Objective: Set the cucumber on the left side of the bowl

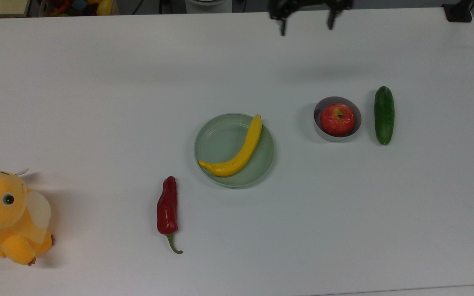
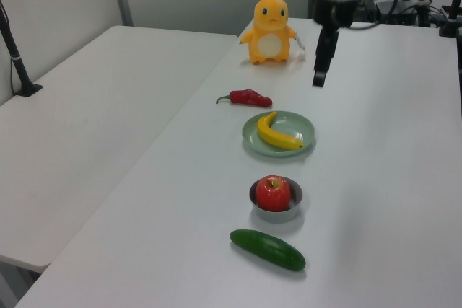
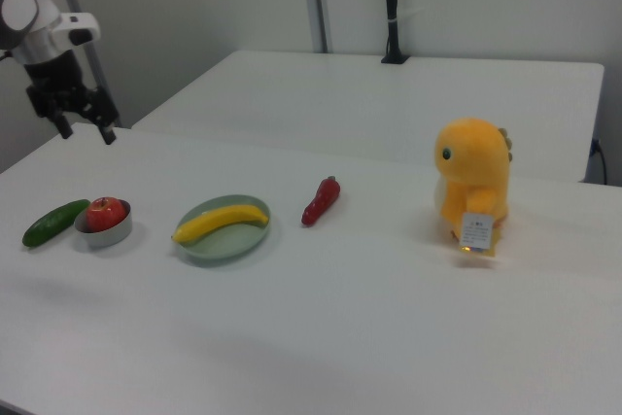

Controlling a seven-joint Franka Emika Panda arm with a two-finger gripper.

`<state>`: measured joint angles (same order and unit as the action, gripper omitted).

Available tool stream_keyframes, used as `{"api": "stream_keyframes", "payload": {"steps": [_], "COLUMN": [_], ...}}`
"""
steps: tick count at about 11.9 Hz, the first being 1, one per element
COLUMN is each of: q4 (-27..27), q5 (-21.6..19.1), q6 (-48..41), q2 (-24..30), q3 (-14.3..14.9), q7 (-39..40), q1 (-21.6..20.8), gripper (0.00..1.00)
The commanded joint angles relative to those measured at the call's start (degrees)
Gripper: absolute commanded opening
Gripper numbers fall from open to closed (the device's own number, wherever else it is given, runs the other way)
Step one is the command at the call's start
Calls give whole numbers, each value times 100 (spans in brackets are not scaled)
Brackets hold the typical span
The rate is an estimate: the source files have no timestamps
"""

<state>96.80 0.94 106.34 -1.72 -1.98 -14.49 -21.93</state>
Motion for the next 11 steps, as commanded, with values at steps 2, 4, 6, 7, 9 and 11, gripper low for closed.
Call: {"api": "stream_keyframes", "payload": {"steps": [2,4,6,7,9,11], "q4": [594,646,629,603,585,559], "q5": [-41,-50,-59,-59,-59,-15], "q6": [-298,-290,-219,-228,-228,-219], "q2": [629,603,533,550,437,410], "q3": [-22,-22,-22,22,40,66], "q7": [193,114,96,78,70,113], "q1": [1083,1410,1508,1508,1499,1517], "gripper": [100,100,100,100,100,100]}}
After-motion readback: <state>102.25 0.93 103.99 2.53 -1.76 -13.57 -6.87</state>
